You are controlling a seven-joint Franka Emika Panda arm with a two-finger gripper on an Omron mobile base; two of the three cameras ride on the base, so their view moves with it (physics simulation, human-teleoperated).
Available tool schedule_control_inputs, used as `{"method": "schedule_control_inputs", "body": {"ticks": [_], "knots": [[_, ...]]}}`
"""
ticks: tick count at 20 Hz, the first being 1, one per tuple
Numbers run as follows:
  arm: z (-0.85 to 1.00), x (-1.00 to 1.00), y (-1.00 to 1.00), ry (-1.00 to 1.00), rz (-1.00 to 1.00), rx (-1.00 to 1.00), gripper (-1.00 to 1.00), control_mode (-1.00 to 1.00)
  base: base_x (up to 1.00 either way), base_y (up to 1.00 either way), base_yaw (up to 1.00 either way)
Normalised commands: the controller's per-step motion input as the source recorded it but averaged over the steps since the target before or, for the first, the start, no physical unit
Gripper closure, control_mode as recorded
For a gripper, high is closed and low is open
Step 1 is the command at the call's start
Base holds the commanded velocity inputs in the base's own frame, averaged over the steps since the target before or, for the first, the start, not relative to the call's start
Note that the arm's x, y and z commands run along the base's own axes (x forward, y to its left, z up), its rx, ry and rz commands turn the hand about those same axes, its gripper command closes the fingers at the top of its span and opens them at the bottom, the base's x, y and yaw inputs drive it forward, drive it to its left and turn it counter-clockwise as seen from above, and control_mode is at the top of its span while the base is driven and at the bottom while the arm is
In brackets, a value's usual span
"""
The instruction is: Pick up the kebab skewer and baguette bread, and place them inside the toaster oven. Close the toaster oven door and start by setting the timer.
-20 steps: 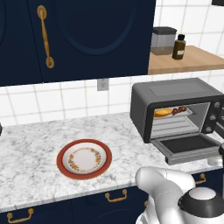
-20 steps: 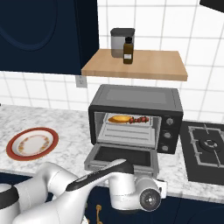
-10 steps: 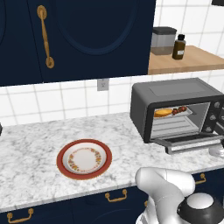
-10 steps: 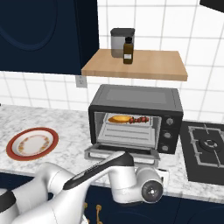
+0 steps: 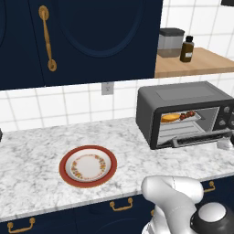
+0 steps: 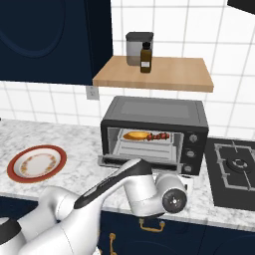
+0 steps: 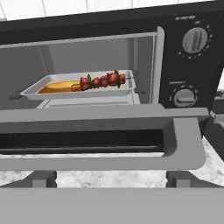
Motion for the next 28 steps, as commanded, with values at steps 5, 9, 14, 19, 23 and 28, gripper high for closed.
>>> {"method": "schedule_control_inputs", "body": {"ticks": [5, 9, 14, 19, 23, 28], "knots": [[0.38, 0.38, 0.07, -0.05, 0.0, 0.0, -1.0, -1.0, 0.0, 0.0, 0.0], [0.32, 0.36, 0.07, -0.05, 0.0, 0.0, -1.0, -1.0, 0.0, 0.0, 0.0], [0.09, 0.35, 0.07, -0.01, 0.0, 0.0, -1.0, -1.0, 0.0, 0.0, 0.0], [0.0, 0.4, 0.07, 0.0, 0.01, 0.0, -1.0, -1.0, 0.0, 0.0, 0.0], [0.0, 0.39, 0.0, 0.0, 0.03, 0.0, -1.0, -1.0, 0.0, 0.0, 0.0], [0.07, 0.41, 0.0, -0.01, 0.01, 0.0, -1.0, -1.0, 0.0, 0.0, 0.0]]}}
